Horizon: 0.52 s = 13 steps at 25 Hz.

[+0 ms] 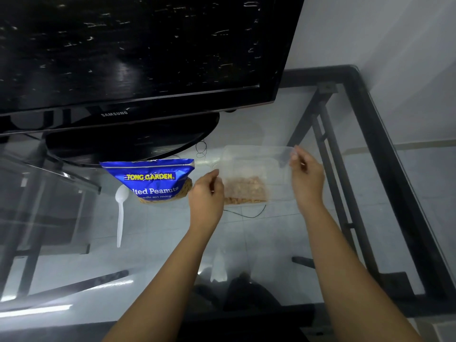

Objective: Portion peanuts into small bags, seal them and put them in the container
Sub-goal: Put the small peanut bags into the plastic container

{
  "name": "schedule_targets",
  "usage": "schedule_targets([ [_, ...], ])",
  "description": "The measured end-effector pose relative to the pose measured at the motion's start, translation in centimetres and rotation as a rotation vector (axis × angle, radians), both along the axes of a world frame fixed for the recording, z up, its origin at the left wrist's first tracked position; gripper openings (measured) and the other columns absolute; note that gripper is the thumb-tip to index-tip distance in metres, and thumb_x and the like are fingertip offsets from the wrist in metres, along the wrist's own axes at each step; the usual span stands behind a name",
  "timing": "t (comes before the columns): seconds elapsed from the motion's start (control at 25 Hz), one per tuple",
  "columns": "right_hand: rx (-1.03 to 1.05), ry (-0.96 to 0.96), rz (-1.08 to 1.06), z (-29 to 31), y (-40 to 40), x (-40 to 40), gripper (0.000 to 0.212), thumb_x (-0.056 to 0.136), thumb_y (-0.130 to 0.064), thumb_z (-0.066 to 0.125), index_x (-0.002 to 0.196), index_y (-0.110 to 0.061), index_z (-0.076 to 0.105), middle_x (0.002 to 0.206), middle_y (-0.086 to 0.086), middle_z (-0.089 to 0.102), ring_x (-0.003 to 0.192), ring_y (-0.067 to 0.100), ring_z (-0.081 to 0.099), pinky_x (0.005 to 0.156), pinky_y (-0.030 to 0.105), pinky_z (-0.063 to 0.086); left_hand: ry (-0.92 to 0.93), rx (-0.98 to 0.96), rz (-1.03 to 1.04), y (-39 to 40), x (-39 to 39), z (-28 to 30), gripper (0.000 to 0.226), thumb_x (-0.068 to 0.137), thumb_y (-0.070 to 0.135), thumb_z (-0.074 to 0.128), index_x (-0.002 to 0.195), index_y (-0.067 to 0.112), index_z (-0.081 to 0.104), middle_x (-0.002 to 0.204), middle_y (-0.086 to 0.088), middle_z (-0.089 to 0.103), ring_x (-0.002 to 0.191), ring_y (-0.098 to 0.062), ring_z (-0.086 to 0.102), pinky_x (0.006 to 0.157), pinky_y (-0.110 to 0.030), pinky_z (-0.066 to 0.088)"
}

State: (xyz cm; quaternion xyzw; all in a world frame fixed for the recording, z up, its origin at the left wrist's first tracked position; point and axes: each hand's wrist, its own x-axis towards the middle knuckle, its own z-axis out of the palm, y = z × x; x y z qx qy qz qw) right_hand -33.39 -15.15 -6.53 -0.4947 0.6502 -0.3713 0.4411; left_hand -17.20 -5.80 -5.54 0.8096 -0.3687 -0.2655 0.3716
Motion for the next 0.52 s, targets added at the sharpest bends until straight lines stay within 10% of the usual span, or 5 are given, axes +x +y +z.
schedule_targets([
  [0.32, 0.168, 0.250, 0.299, -2.4, -0.4, 1.7, 0.048, 0.096, -0.022, 0.044, 0.142, -0.014, 0.034, 0.145, 0.013, 0.034, 0.131, 0.026, 0.039, 0.111, 0.034, 0.031, 0.032, 0.162, 0.102, 1.1, 1.0, -2.6, 0.032, 0.091, 0.010, 0.053, 0.121, 0.002, 0.057, 0.107, -0.015, 0.068, 0.082, -0.012, 0.054, 0.074, -0.023, 0.043],
  [0.52, 0.205, 0.208, 0.209, -1.8, 1.4, -1.2, 0.036, 0.091, -0.016, 0.055, 0.126, -0.017, 0.053, 0.119, 0.002, 0.059, 0.087, 0.006, 0.053, 0.074, 0.018, 0.041, 0.058, 0.158, 0.125, 1.4, 1.1, -2.7, 0.030, 0.090, 0.010, 0.054, 0.119, 0.004, 0.058, 0.097, -0.011, 0.068, 0.078, -0.013, 0.054, 0.072, -0.023, 0.042],
])
